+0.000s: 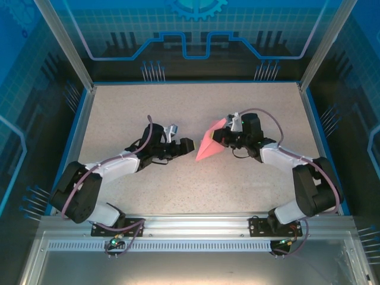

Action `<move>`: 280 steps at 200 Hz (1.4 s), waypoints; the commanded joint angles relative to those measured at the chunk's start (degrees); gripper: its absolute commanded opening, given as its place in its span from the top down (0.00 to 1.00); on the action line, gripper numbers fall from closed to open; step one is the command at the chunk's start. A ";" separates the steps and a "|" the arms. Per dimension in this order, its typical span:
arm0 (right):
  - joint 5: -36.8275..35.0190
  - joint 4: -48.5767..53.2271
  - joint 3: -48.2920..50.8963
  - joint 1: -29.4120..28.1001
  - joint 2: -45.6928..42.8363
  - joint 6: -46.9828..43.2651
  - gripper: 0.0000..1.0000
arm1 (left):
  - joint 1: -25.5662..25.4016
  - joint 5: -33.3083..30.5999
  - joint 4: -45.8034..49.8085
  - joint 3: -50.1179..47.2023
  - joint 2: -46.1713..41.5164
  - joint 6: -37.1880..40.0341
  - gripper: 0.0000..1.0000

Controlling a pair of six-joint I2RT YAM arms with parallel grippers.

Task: Fold a paper plane with a square sheet of paper (pick it up from the middle)
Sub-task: Turn over the paper at the center of the table.

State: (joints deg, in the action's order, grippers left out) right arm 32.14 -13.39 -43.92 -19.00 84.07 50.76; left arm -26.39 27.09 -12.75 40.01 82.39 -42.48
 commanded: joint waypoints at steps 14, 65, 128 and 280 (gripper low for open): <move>7.40 -0.54 -1.91 1.20 -4.15 -0.63 0.94 | 0.38 8.42 -8.55 -1.75 -1.81 -4.31 0.02; 10.59 -1.03 -3.63 1.17 -4.13 1.18 0.94 | 0.21 14.48 -17.55 -2.92 -0.69 -8.84 0.02; 13.70 -6.09 -3.88 0.90 -1.90 4.77 0.93 | -1.10 18.42 -25.42 -0.90 3.75 -12.74 0.21; 16.97 -2.56 -5.43 0.55 2.74 3.57 0.92 | -1.07 17.65 -32.36 -0.04 7.56 -16.18 0.76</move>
State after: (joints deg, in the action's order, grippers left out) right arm 47.62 -17.43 -47.37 -18.35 85.97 55.48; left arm -27.18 44.82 -44.03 38.20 88.62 -59.66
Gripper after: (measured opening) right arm 0.076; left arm 0.270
